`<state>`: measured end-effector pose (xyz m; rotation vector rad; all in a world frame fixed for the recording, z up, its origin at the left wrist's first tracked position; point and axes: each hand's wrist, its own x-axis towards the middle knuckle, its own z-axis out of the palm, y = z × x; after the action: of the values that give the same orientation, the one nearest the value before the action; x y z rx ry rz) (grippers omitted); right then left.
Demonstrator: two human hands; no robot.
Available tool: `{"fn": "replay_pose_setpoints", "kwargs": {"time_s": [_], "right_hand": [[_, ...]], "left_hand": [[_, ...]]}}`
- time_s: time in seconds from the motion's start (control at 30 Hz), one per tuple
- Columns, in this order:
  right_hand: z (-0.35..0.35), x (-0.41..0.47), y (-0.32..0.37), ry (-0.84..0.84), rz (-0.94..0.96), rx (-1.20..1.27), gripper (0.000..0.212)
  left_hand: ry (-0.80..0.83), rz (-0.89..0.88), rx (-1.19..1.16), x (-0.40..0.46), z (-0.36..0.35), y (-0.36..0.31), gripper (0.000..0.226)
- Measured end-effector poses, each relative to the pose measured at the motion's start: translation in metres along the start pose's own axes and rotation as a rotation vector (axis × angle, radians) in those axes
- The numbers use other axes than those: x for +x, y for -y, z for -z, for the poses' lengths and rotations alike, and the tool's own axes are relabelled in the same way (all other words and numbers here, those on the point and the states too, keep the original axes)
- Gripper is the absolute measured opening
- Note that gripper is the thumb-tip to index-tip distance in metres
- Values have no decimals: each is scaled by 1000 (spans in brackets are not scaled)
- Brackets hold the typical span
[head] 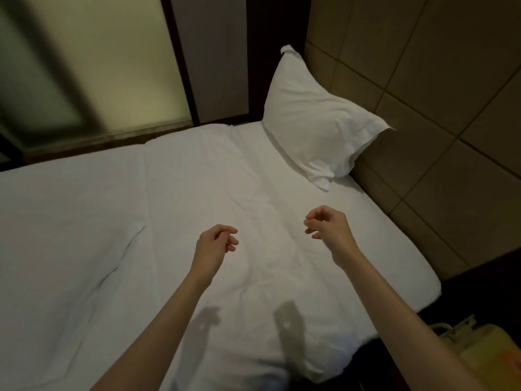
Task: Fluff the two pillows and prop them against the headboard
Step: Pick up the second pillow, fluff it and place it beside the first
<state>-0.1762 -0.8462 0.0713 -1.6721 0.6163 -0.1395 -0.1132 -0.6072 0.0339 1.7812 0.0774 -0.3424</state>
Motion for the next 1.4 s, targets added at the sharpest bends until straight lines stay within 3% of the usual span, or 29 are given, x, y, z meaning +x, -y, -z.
{"fn": "replay_pose_setpoints", "kwargs": {"time_s": [0.37, 0.57, 0.7, 0.97, 1.2, 1.4], "right_hand": [[-47, -12, -48, 186, -113, -112, 20], [-105, -20, -55, 324, -145, -162, 18], [-169, -31, -58, 421, -158, -197, 16], [-328, -63, -57, 446, -173, -322, 16], [-479, -59, -36, 466, -57, -517, 17], [-589, -32, -15, 520, 34, -648, 18]], "left_hand": [[-182, 198, -73, -40, 24, 82, 31], [-302, 277, -127, -49, 78, 116, 30], [-379, 323, -136, -46, 144, 145, 28], [-458, 425, -186, -35, 308, 210, 26], [-599, 521, -223, -11, 454, 253, 27], [-712, 714, -212, 28, 541, 277, 50]]}}
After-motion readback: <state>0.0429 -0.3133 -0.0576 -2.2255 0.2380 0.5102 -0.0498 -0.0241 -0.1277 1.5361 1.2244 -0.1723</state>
